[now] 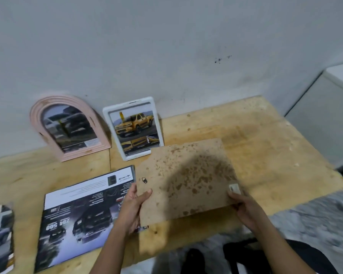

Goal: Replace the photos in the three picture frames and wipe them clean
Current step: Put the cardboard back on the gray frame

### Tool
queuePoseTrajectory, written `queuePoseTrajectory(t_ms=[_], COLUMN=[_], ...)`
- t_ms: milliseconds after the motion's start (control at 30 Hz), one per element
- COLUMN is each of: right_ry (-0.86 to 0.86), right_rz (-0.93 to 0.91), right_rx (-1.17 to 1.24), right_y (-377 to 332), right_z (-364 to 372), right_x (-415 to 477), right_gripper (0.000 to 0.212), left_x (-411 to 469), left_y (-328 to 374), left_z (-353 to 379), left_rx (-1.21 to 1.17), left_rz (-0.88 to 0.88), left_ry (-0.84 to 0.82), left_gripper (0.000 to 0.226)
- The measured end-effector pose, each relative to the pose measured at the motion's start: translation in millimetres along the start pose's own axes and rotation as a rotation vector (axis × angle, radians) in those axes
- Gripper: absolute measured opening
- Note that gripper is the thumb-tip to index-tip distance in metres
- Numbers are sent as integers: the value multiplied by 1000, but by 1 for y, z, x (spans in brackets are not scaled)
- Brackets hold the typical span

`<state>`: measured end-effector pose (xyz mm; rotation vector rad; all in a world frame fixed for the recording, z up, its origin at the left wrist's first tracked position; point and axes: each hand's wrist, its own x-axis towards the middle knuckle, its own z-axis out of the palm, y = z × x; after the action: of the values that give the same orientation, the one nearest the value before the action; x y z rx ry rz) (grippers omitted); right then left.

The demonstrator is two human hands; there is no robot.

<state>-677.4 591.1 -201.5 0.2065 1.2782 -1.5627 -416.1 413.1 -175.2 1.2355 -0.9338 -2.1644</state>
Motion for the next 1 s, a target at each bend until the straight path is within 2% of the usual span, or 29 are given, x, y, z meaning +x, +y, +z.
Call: queuePoseTrajectory(t_ms=[33,133,167,233,333,467,567,700,833,900,1000], right_ry=[-34,-122,-141,-150,-162,-124,-73,3,65,107,139], right_rz=[20,79,72,32,-2,-42,-135,-216,-221,-257,-285], right_rx=[-117,-485,-578,-740,-841,-996,-1117,-1210,-1289,-1430,-1599], right_y=[6,32,44,71,109,143,158,170,179,183,188], right_z=[12,55,72,108,155,200,218,225,226,224,223], right_x=[-4,-12,-14,-20,-28,-36,-37,-34,-34,-35,-36], right_gripper=[55,86,86,71,40,35,45,52,54,59,66], left_x=[-7,-25,-30,-41,-54,-67,-68,-66,-67,-67,-70], left_y=[5,18,22,26,31,38,38,33,33,32,30], left_z=[-22,-89,-112,-158,-215,-260,-283,-287,-279,-277,-276], left_rx=[7,91,104,133,207,285,288,374,562,682,794], left_rz=[10,53,62,75,99,111,73,52,131,188,179], left_ry=[40,183,236,320,451,617,611,617,647,643,680], left_gripper=[54,37,33,31,31,39,42,33,26,29,35])
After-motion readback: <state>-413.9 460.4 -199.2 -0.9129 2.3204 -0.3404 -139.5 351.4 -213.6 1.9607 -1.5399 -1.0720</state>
